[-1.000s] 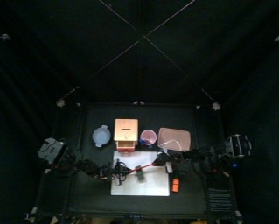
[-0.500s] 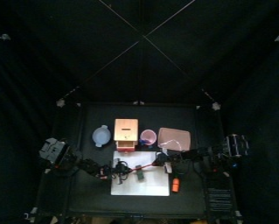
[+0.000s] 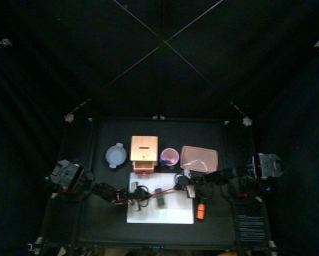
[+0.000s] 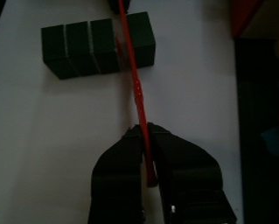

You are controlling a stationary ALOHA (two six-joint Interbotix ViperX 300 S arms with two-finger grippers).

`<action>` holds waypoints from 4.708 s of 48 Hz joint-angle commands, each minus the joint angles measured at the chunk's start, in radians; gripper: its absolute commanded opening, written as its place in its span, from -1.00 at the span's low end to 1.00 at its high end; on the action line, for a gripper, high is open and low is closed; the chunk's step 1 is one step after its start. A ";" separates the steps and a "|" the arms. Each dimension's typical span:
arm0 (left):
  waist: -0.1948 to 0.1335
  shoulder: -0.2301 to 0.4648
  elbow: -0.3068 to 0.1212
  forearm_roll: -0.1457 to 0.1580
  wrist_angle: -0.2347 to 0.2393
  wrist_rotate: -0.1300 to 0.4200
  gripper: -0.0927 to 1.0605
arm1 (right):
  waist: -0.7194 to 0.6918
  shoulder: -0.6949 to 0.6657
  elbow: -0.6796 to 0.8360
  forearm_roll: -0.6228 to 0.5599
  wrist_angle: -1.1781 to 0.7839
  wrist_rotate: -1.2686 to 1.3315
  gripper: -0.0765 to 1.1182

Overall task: Place sushi on board then cut the sushi with the knife then place the pieces on the plate
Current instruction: Cut the sushi into 4 pieces

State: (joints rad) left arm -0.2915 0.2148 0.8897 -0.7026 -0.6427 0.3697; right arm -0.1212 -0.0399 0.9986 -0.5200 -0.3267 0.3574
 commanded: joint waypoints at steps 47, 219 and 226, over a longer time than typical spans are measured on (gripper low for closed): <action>-0.112 -0.018 -0.115 -0.066 -0.002 0.052 -0.12 | 0.172 -0.232 0.028 0.110 0.172 0.014 -0.24; -0.117 -0.066 -0.121 -0.006 0.074 0.058 -0.12 | 0.261 -0.225 -0.017 0.137 0.212 0.012 -0.24; -0.115 -0.078 -0.110 -0.006 0.072 0.057 -0.12 | 0.262 -0.221 -0.015 0.138 0.210 0.017 -0.24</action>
State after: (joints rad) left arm -0.4111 0.1657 0.7900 -0.7164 -0.5645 0.4249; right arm 0.1442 -0.2516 1.0109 -0.3835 -0.1058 0.3728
